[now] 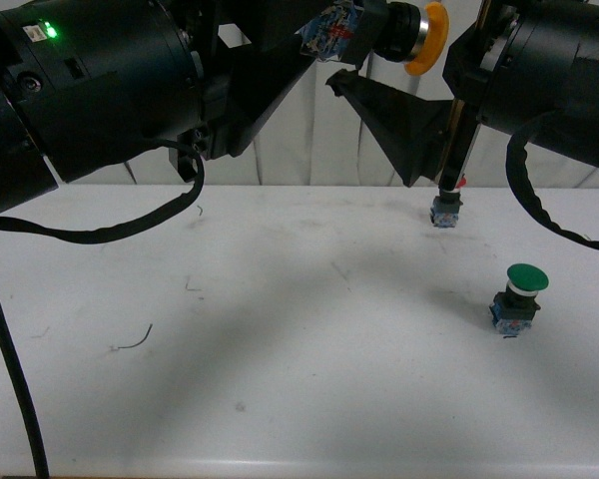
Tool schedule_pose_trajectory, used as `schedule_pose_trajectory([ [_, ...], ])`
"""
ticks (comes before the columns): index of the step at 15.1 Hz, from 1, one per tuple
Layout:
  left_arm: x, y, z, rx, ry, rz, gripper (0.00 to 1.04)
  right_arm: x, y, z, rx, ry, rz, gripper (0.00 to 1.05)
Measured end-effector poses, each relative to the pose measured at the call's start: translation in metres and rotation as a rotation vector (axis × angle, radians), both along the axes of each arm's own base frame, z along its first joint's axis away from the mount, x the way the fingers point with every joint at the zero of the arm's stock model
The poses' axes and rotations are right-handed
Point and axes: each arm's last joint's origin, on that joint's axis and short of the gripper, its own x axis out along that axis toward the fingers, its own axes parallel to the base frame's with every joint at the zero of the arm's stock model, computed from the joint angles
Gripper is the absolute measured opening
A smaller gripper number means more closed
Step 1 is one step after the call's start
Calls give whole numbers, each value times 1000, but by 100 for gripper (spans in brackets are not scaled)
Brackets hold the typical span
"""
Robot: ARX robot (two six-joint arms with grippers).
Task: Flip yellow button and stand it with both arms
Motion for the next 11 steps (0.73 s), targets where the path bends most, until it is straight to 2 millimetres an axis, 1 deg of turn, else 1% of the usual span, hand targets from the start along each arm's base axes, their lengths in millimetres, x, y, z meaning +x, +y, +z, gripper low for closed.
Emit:
schedule_pose_trajectory([
  [4, 0, 2, -1, 1, 2, 5, 32, 0, -1, 0, 1, 4, -1, 66],
  [6, 0, 2, -1, -1, 4, 4, 32, 0, -2, -1, 1, 6, -4, 61],
  [7, 0, 2, -1, -2, 6, 1, 32, 0, -4, -2, 3, 12, -6, 52],
  [8, 0, 2, -1, -16, 21, -3, 32, 1, -5, -2, 2, 10, -7, 45],
  [9, -1, 2, -2, -29, 38, -8, 32, 1, -8, -2, 4, 10, -16, 40],
  [11, -1, 2, -2, -34, 46, -10, 32, 2, -10, -2, 9, 20, -18, 38],
])
